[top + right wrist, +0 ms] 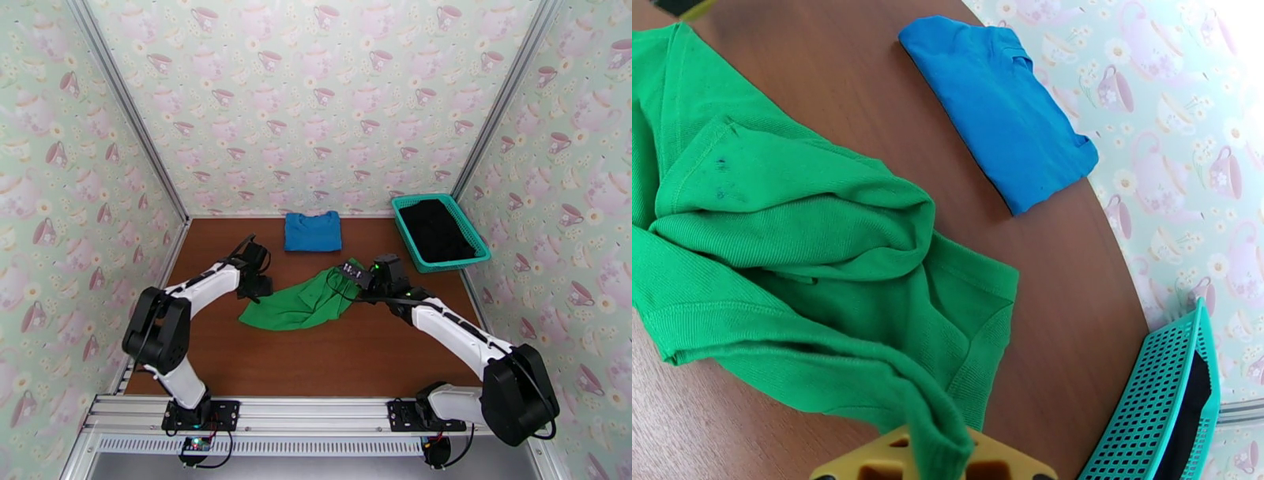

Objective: Fold and stack the mixed laundry pile

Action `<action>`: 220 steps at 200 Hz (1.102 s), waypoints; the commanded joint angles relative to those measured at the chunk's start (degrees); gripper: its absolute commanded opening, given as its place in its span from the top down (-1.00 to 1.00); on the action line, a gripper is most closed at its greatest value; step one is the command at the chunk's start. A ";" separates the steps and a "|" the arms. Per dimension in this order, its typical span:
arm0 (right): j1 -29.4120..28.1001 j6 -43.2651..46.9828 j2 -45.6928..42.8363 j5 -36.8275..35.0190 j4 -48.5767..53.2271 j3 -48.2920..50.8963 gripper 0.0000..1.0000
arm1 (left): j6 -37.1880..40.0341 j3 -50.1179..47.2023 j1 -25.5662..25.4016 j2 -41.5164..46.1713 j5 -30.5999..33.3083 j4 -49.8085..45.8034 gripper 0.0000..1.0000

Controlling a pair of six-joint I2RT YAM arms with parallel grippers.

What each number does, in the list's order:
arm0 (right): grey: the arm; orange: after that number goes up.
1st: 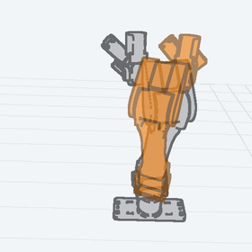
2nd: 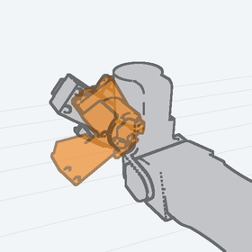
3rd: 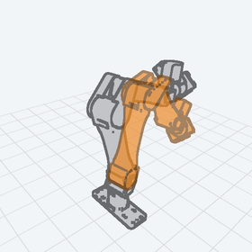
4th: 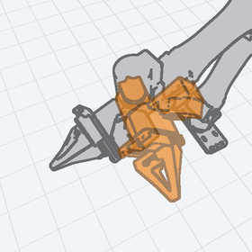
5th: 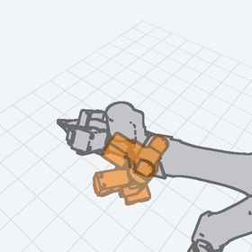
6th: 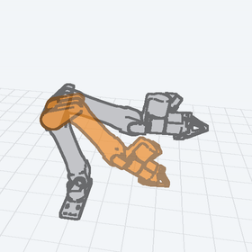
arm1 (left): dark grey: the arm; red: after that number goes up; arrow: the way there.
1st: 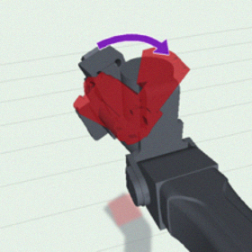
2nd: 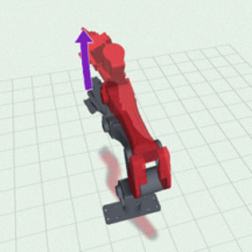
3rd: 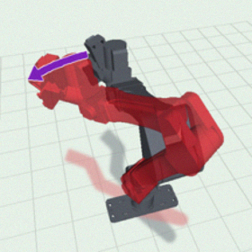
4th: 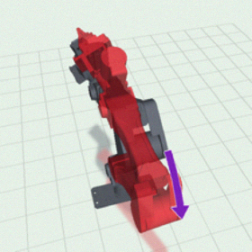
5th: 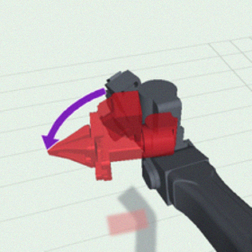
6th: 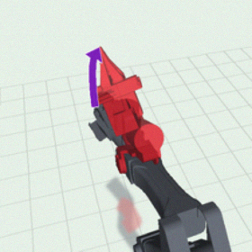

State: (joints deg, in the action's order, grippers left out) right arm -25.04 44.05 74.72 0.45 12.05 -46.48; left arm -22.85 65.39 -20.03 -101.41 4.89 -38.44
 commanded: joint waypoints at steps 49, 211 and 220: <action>0.06 -1.98 -0.86 2.01 -1.25 0.16 1.00 | 3.89 1.93 -3.07 -6.21 0.05 0.59 0.40; 0.60 -3.12 -4.43 0.40 0.32 2.08 1.00 | 5.08 29.53 -5.02 -9.91 6.10 -23.31 0.21; 0.57 -3.56 -4.21 0.35 0.41 2.03 1.00 | 5.77 33.82 -4.53 -15.19 6.09 -23.83 -0.14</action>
State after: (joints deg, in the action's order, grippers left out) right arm -24.71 42.57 69.56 0.82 12.25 -44.86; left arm -20.03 92.25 -26.13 -104.44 12.86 -60.51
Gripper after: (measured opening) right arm 0.089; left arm 0.284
